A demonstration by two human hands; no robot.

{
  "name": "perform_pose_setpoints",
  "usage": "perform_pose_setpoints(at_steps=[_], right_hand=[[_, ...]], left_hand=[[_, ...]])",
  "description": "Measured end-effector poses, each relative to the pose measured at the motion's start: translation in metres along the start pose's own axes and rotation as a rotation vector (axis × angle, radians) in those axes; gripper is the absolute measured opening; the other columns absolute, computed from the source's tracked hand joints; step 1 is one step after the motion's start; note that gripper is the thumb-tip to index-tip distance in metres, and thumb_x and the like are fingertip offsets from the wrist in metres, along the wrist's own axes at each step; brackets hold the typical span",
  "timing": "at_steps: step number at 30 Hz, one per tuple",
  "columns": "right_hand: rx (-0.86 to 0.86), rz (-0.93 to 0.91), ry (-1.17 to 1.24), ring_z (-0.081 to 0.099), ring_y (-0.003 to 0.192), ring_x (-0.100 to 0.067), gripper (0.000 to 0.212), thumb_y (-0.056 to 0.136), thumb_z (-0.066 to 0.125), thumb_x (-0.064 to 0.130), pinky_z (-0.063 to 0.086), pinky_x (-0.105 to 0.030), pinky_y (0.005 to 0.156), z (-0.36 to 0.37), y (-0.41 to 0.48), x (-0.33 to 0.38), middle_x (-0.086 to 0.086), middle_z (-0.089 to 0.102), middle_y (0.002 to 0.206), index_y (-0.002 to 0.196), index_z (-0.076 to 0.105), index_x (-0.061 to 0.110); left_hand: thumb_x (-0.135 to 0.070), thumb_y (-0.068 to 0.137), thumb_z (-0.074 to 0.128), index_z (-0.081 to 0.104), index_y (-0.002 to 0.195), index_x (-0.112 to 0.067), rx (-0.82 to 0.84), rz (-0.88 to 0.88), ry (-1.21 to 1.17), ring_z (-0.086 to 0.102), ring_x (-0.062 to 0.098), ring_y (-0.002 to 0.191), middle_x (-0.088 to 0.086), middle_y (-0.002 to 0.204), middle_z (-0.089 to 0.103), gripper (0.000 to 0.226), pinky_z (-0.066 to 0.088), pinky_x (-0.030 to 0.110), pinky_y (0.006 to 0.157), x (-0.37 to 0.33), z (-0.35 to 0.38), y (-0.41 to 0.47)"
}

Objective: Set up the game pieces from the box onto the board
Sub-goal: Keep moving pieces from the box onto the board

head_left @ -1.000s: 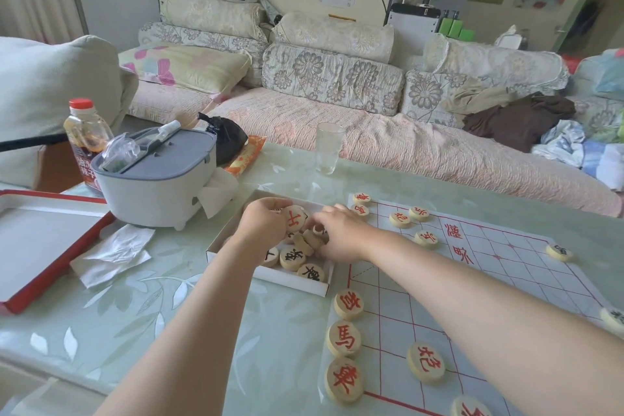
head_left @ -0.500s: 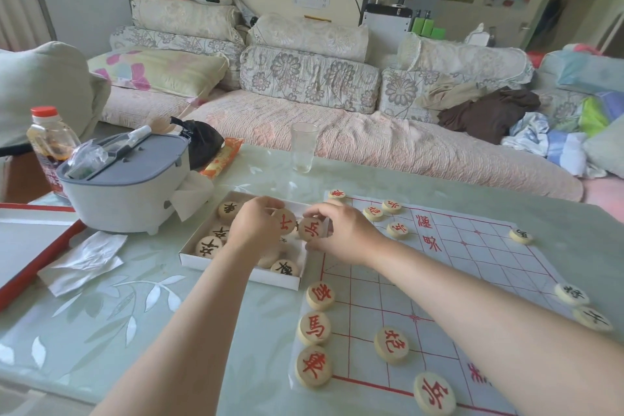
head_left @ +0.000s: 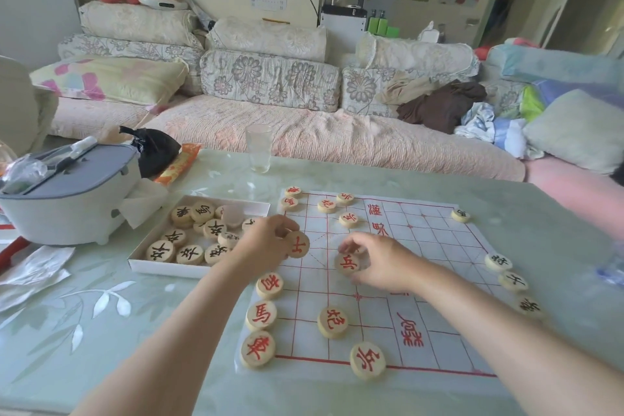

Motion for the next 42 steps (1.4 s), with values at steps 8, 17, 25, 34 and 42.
perform_pose_setpoints(at_steps=[8, 17, 25, 34, 42], right_hand=[[0.192, 0.034, -0.091, 0.055, 0.102, -0.001, 0.048, 0.076, 0.081, 0.026, 0.045, -0.019, 0.082, 0.006, -0.022, -0.007, 0.022, 0.056, 0.120, 0.116, 0.060, 0.041], [0.053, -0.032, -0.042, 0.053, 0.108, -0.005, 0.032, 0.081, 0.068, 0.037, 0.046, -0.029, 0.090, -0.005, -0.019, 0.025, 0.014, 0.052, 0.118, 0.111, 0.058, 0.039], [-0.216, -0.174, 0.229, 0.053, 0.070, -0.004, 0.029, 0.075, 0.083, 0.031, 0.036, -0.013, 0.061, -0.006, -0.014, 0.064, 0.022, 0.050, 0.089, 0.097, 0.063, 0.036], [-0.233, -0.020, 0.079, 0.056, 0.098, -0.006, 0.028, 0.079, 0.075, 0.050, 0.045, -0.028, 0.079, 0.020, 0.000, 0.053, 0.020, 0.060, 0.114, 0.099, 0.062, 0.036], [-0.202, 0.054, 0.114, 0.056, 0.096, -0.006, 0.026, 0.082, 0.069, 0.055, 0.047, -0.028, 0.077, 0.042, 0.025, 0.055, 0.021, 0.060, 0.105, 0.098, 0.061, 0.038]], left_hand=[[-0.005, 0.090, 0.059, 0.065, 0.105, -0.019, 0.069, -0.032, -0.058, 0.072, 0.017, 0.077, -0.004, 0.091, 0.066, 0.021, 0.059, 0.036, 0.079, -0.008, 0.026, -0.013], [-0.016, 0.088, 0.067, 0.068, 0.103, -0.017, 0.088, -0.053, -0.133, 0.073, 0.020, 0.077, 0.000, 0.089, 0.071, 0.015, 0.052, 0.016, 0.056, -0.008, 0.026, -0.027], [-0.023, 0.081, 0.076, 0.068, 0.098, -0.010, 0.077, -0.098, -0.352, 0.068, 0.018, 0.070, 0.005, 0.080, 0.075, 0.022, 0.055, 0.037, 0.074, -0.004, 0.014, -0.030], [-0.042, 0.087, 0.061, 0.056, 0.121, -0.038, -0.099, 0.108, 0.686, 0.042, 0.022, 0.120, -0.002, 0.127, 0.050, 0.035, 0.042, 0.036, 0.095, 0.013, -0.033, -0.025], [-0.054, 0.080, 0.066, 0.037, 0.139, -0.038, 0.069, 0.046, 0.645, 0.024, 0.028, 0.132, 0.004, 0.141, 0.033, 0.068, 0.033, 0.044, 0.105, 0.044, -0.024, -0.022]])
Point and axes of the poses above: each hand's wrist, its own y-axis towards the middle knuckle, its own z-axis out of the palm, x = y × z, the point moved 10 cm from there along y, towards the middle knuckle
